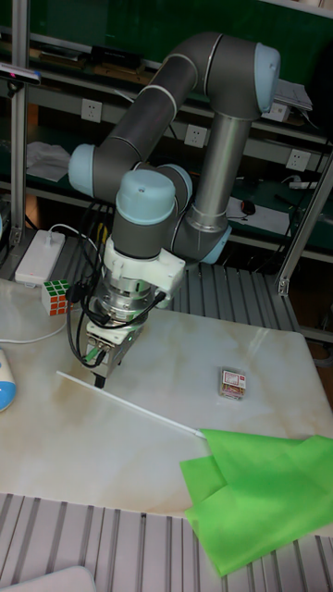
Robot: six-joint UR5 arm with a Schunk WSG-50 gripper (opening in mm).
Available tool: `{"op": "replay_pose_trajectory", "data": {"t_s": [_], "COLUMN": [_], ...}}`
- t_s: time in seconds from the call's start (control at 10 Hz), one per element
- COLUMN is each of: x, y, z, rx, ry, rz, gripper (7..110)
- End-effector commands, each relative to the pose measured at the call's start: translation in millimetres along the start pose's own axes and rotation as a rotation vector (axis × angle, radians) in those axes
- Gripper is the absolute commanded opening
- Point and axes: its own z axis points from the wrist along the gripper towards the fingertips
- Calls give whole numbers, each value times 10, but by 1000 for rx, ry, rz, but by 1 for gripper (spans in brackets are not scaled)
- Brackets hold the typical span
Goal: Wave the flag
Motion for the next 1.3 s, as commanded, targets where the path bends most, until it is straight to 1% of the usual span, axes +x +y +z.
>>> {"op": "replay_pose_trajectory", "data": {"t_s": [0.0, 0.2, 0.3, 0.4, 0.6, 0.8, 0.9, 1.0, 1.2], "x": [-104, -247, -329, -395, -619, -828, -866, -865, -881], "y": [17, 31, 78, 100, 176, 238, 231, 224, 254], "z": [-80, -126, -163, -201, -234, -211, -208, -215, -224], "rx": [-5, -10, -19, -21, -24, -21, -18, -18, -30], "ry": [27, 11, 5, 13, 2, -2, -6, -7, -13], "rz": [46, 53, 65, 78, 100, 120, 122, 117, 122], "gripper": [66, 66, 66, 66, 66, 66, 66, 66, 66]}}
